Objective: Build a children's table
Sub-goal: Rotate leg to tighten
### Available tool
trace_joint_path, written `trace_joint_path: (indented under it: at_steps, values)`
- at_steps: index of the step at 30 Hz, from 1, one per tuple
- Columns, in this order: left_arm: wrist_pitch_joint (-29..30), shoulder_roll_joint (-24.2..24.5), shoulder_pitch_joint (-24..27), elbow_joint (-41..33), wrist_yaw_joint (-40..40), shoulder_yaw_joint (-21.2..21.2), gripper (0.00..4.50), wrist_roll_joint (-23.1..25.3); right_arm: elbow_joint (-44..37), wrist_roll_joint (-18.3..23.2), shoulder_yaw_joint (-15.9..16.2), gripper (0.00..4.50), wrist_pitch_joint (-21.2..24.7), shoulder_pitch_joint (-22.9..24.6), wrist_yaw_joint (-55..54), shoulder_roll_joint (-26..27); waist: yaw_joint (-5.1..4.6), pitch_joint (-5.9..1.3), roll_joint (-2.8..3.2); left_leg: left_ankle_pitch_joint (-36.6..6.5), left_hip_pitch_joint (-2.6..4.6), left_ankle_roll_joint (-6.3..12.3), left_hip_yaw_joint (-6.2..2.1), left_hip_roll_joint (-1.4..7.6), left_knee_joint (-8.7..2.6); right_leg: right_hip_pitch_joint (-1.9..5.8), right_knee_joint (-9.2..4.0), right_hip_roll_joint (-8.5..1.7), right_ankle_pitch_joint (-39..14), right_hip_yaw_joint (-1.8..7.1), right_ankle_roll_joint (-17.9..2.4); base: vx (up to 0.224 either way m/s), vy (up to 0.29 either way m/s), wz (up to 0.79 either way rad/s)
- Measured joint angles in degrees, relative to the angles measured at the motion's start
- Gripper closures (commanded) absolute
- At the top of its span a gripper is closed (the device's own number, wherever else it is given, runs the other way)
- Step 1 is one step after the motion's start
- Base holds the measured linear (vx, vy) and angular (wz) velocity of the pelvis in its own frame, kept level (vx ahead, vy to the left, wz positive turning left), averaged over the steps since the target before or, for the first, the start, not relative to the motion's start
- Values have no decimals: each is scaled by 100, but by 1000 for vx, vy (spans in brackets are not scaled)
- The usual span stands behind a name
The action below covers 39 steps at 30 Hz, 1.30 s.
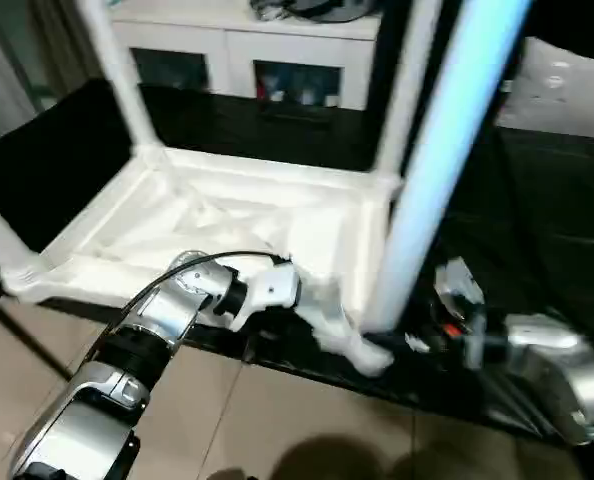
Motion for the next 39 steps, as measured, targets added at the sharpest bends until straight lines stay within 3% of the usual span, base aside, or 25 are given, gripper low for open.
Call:
trace_joint_path:
  at_steps: [3,6,9,11,15,16,19,22,24,26,31,37,39]
  values:
    - [426,-472,-32,121,889,161,450,134,22,-438,-309,244,117,-124,-1358,695,-196,3,0,0,10,1,-6,-3,-6,30,-63,2,-2,-16,3,0,0,0]
    - [800,-953,-171,317,1752,300,450,194,207,-753,-548,245,246,-434,-2747,1354,-406,16,41,-2,-7,4,-48,10,-15,92,-215,-14,-3,-151,4,0,0,0]
    - [1053,-1265,-315,473,2350,360,450,213,492,-903,-691,245,210,-733,-3655,1768,-554,26,65,-5,-22,8,-78,6,-22,128,-302,-16,-2,-187,4,1,21,0]
    - [1084,-1302,-335,475,2451,371,450,219,522,-968,-692,190,100,-753,-3836,1869,-594,28,60,-7,-24,12,-76,-12,-33,127,-299,-22,-2,-166,4,0,0,0]
    - [1084,-1314,-368,468,2474,381,450,237,511,-963,-695,154,30,-762,-3850,1935,-558,25,59,-2,-36,21,-69,-20,-48,111,-257,-24,23,-137,-5,0,0,0]
    - [1084,-1313,-370,451,2461,381,450,260,505,-971,-695,132,-14,-760,-3833,1931,-534,24,57,-2,-39,23,-59,-20,-48,106,-241,-24,51,-122,-10,0,0,0]
    - [1081,-1313,-378,382,2442,373,450,283,450,-977,-679,121,-119,-720,-3713,1878,-427,22,53,-3,-45,20,-40,-16,-56,61,-163,-23,90,-92,-7,0,0,0]
    - [973,-1209,-376,300,2257,293,450,267,318,-872,-572,87,-192,-576,-3112,1432,-314,23,51,0,-51,24,-34,-1,-71,15,-83,-11,78,-75,-16,16,-17,1]
    - [785,-1076,-369,269,2094,249,450,242,257,-704,-558,75,-304,-462,-2584,1057,-255,22,51,18,-102,50,-33,6,-71,-59,-39,-2,62,-69,-37,0,0,0]
    - [730,-1004,-350,239,1994,236,450,206,257,-654,-561,46,-339,-438,-2256,872,-240,23,48,17,-111,51,-30,6,-51,-87,15,-3,35,-56,-47,0,0,0]
    - [321,-571,-160,82,1317,171,450,126,260,-432,-412,5,-566,-375,-833,-28,-128,26,39,19,-96,51,-24,16,-47,-83,16,8,30,-50,-36,0,0,0]
    - [-170,96,-18,-91,302,9,450,30,548,-201,-201,5,-771,-551,902,-969,-75,28,22,17,-80,39,-9,8,-33,-66,12,9,38,-7,-27,0,0,0]
    - [-286,245,-18,-109,70,-41,450,29,564,-64,11,5,-769,-607,1499,-1157,-59,23,-12,18,-76,42,-5,8,-28,-62,14,9,41,0,-25,0,0,0]
